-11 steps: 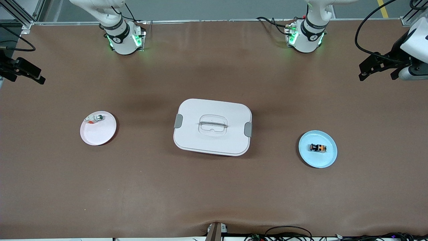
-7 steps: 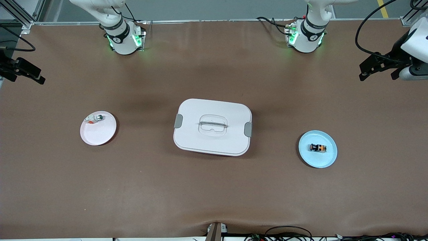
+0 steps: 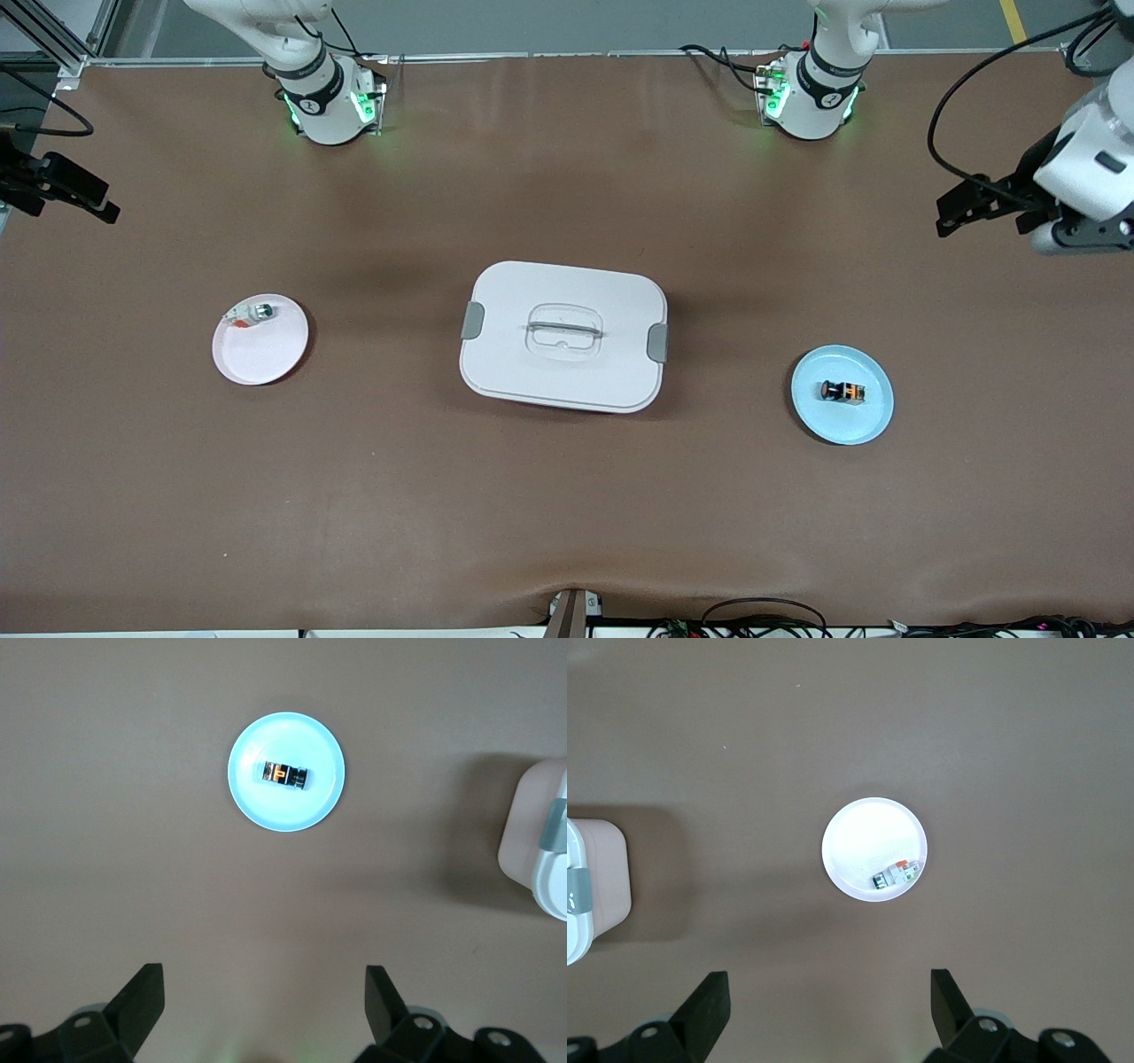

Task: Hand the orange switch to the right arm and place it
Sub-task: 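Move the left gripper toward the light blue plate, then lower the left gripper and grasp the orange push-button switch, then lift the switch with the left gripper and carry it over the box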

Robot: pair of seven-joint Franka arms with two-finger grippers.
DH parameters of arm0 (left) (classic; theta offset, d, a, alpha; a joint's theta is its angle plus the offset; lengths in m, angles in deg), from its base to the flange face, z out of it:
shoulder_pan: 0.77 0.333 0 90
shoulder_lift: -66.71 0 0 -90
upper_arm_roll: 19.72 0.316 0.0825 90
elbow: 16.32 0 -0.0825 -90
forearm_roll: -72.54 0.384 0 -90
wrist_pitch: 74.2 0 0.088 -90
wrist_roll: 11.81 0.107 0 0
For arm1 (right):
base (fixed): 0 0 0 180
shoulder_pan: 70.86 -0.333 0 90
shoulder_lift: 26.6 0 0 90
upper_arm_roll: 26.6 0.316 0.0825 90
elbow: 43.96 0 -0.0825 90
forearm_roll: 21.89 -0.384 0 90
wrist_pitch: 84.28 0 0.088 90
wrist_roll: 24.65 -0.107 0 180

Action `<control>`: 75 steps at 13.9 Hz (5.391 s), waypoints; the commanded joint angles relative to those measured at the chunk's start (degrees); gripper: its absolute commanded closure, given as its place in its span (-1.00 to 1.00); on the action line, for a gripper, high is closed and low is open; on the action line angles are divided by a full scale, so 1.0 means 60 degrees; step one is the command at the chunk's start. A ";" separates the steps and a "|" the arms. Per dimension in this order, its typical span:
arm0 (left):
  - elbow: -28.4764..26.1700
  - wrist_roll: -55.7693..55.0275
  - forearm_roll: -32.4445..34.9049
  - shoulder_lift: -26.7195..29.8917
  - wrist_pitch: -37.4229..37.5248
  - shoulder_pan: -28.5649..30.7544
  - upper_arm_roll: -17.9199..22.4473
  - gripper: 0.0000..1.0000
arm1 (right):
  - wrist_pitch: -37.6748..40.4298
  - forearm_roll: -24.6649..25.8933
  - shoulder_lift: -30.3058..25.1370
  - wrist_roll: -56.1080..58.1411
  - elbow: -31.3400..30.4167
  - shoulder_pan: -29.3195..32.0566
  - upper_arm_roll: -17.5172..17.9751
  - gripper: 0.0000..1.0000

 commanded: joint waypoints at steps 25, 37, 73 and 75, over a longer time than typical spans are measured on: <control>-0.2720 0.1947 0.0375 -0.4958 -0.8640 0.0503 -0.0044 -1.00 | -0.0230 0.0322 -0.0112 0.0066 -0.0053 0.0072 0.0003 -1.00; -0.2662 0.1961 0.0375 -0.5896 -0.9564 0.0444 -0.0088 -0.42 | -0.0172 0.0322 -0.0112 0.0052 -0.0082 0.0057 0.0003 -1.00; 0.2932 -1.5581 -0.1193 -0.5061 -0.4436 -0.2498 -0.4263 1.00 | -0.0433 -0.3159 0.1982 0.0022 -0.0067 -0.0045 0.0076 -1.00; 0.3211 -1.6885 -0.1251 -0.5309 -0.4771 -0.2908 -0.4277 1.00 | -0.0872 -0.3923 0.1939 0.0022 -0.0257 -0.0366 0.0076 -1.00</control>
